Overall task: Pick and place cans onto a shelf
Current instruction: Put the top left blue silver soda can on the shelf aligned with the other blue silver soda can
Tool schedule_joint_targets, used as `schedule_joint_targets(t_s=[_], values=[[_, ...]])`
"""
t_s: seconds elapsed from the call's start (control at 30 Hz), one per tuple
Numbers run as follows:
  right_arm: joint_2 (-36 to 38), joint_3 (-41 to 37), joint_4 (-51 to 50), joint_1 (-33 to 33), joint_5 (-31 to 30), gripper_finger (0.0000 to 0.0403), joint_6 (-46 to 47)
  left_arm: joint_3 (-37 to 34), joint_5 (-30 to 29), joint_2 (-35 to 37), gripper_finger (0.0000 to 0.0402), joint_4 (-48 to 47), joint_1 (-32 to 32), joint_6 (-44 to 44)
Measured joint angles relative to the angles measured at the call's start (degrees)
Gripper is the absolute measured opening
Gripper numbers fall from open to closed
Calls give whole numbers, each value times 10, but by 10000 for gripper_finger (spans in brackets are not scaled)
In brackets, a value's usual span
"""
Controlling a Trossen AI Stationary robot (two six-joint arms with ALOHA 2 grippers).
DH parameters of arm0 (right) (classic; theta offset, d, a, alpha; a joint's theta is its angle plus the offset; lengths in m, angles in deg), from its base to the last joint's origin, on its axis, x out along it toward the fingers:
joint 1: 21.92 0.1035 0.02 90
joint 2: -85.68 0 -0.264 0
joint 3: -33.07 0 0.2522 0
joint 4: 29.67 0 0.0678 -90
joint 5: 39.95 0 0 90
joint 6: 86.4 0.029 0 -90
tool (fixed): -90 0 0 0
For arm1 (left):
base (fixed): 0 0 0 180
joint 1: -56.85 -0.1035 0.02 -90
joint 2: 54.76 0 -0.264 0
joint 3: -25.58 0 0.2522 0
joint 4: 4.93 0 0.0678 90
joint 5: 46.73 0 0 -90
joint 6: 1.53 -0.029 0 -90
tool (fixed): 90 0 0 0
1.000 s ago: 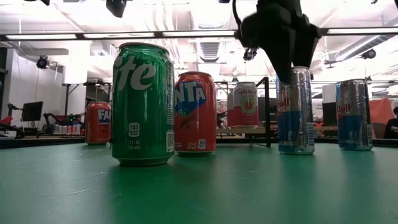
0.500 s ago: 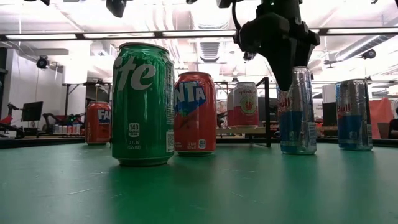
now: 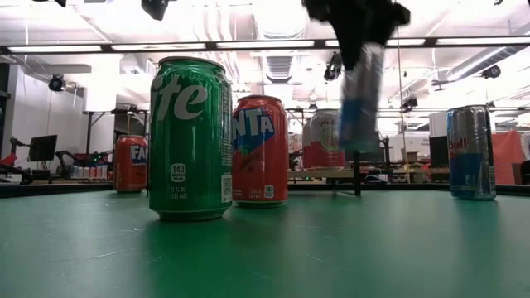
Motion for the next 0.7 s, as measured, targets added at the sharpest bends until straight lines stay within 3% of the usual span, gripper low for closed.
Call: schedule_joint_targets(t_s=[0.27,0.43,0.7], values=[[2,146,1,-1,-130,231,-67,10,0,0,0,-6,0,0],[2,194,26,-1,-217,231,-143,12,0,0,0,-10,0,0],[-3,198,173,-17,-229,231,-293,12,0,-16,1,-22,0,-1]])
